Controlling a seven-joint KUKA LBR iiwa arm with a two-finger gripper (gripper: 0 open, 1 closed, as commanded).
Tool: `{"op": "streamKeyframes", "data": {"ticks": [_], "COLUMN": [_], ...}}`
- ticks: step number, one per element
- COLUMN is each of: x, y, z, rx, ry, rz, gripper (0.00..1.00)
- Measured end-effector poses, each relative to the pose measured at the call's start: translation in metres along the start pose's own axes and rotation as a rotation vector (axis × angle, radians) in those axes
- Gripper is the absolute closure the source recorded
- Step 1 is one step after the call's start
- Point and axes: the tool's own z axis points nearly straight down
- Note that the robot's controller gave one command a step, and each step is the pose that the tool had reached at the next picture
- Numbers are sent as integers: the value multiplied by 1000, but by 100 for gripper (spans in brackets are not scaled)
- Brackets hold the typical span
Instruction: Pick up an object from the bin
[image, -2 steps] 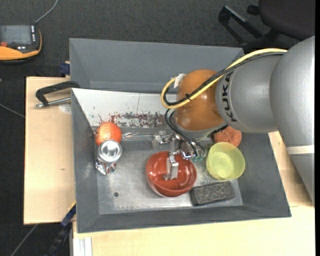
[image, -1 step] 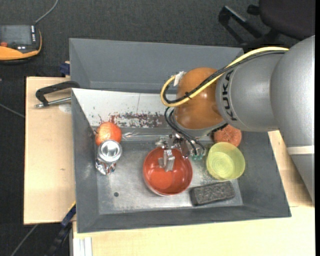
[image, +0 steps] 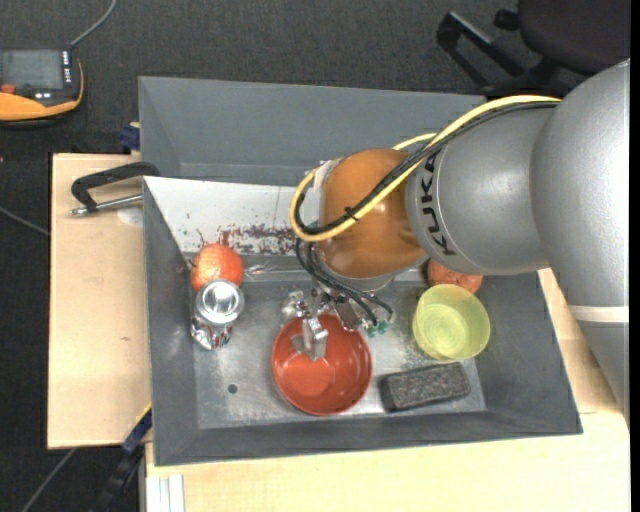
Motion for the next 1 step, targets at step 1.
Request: {"op": "streamKeyframes", "data": {"ticks": [1], "x": [-3], "y": [1], "z": [-136], "rx": [2], "ry": [-14], "rz": [13], "gripper": [100]}}
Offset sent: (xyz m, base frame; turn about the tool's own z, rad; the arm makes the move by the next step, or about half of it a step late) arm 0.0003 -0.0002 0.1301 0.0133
